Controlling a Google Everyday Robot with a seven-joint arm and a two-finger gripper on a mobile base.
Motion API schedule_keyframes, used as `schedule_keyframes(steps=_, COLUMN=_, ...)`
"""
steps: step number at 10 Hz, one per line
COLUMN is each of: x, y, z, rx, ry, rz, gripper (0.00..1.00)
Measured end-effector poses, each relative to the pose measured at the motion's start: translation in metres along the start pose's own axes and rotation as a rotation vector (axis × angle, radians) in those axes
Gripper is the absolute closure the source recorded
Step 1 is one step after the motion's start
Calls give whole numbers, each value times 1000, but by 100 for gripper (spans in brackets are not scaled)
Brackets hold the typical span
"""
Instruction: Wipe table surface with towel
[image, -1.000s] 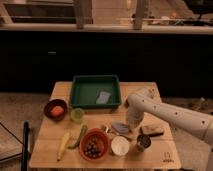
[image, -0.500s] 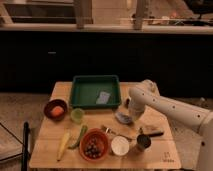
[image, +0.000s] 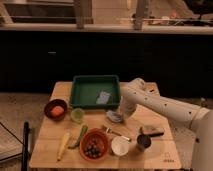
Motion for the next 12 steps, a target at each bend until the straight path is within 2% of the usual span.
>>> schedule_keyframes(steps=2, x=-16, y=19, z=-1, rx=-8, ry=-19, rz=-51, gripper=100)
schedule_keyframes(steps=4, x=-23, y=40, z=2, rx=-31, ry=-32, rz=-67, gripper=100)
schedule_keyframes(steps=8, x=11, y=63, z=7, rx=-85, ry=-6, rz=-10, gripper=100)
schedule_keyframes(steps=10, x=32, y=59, z=10, rx=-91, ry=14, rz=41, gripper=100)
schedule_keyframes(steps=11, x=52, y=51, z=11, rx=-87, ry=29, rz=82, gripper=100)
schedule_keyframes(steps=12, x=59, y=42, z=13, rx=-83, ry=35, rz=102, gripper=100)
